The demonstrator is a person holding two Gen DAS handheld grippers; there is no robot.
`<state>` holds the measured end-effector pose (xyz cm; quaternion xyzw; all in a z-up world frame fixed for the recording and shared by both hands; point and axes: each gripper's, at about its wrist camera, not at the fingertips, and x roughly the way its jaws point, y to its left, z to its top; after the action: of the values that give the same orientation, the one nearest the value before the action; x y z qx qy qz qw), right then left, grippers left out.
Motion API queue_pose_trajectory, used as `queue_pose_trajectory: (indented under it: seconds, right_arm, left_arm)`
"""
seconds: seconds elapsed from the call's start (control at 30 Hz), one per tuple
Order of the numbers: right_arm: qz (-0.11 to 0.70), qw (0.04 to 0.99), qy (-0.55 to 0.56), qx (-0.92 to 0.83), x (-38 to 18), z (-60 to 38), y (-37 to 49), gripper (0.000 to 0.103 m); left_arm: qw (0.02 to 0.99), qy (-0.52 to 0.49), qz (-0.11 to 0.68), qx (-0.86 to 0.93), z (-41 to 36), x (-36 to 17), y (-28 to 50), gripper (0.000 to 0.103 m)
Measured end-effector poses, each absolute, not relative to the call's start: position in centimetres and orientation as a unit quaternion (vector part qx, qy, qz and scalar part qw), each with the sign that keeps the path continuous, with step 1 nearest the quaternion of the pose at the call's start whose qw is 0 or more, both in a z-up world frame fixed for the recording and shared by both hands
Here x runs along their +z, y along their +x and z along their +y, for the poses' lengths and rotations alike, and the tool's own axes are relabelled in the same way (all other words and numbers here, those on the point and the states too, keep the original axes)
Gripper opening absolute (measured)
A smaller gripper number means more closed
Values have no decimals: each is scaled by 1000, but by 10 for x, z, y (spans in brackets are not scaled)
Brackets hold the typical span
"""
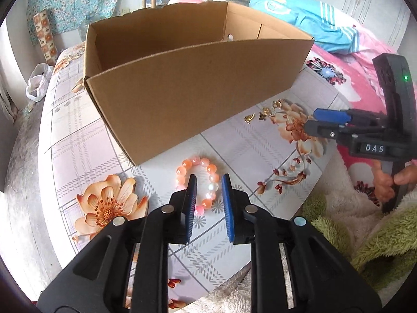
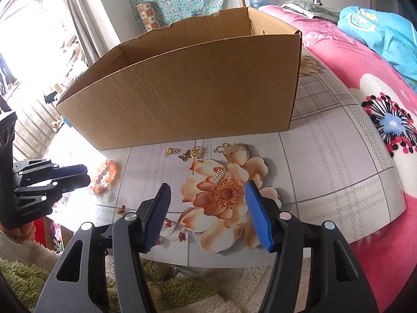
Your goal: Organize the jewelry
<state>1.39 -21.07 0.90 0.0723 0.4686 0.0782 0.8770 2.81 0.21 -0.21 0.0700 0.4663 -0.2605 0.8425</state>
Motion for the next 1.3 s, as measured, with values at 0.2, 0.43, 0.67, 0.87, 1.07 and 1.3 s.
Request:
queue_pose_trajectory:
  seconds: [0.2, 0.43, 0.67, 0.87, 1.07, 1.3]
  right_arm:
    - [472, 875, 70, 80, 9, -212, 16, 44]
    - [475, 874, 75, 75, 5, -216, 19, 37]
    - [477, 872, 81, 74, 2, -219, 23, 35]
    - [477, 872, 85, 74, 1, -223, 26, 35]
    - [477, 871, 89, 76, 0, -223, 27, 35]
    - [475, 872, 89, 75, 1, -225, 28, 35]
  left_arm:
    - [849, 73, 449, -270, -23, -2, 40, 18]
    - [853, 114, 423, -282, -60, -3, 49, 18]
    - [854, 156, 405, -286, -92, -8, 62, 18]
    - [846, 182, 404, -294, -110, -16, 69, 18]
    - [841, 202, 413, -286, -115, -26, 71, 17]
    - [834, 191, 418, -306, -118, -30, 74, 2]
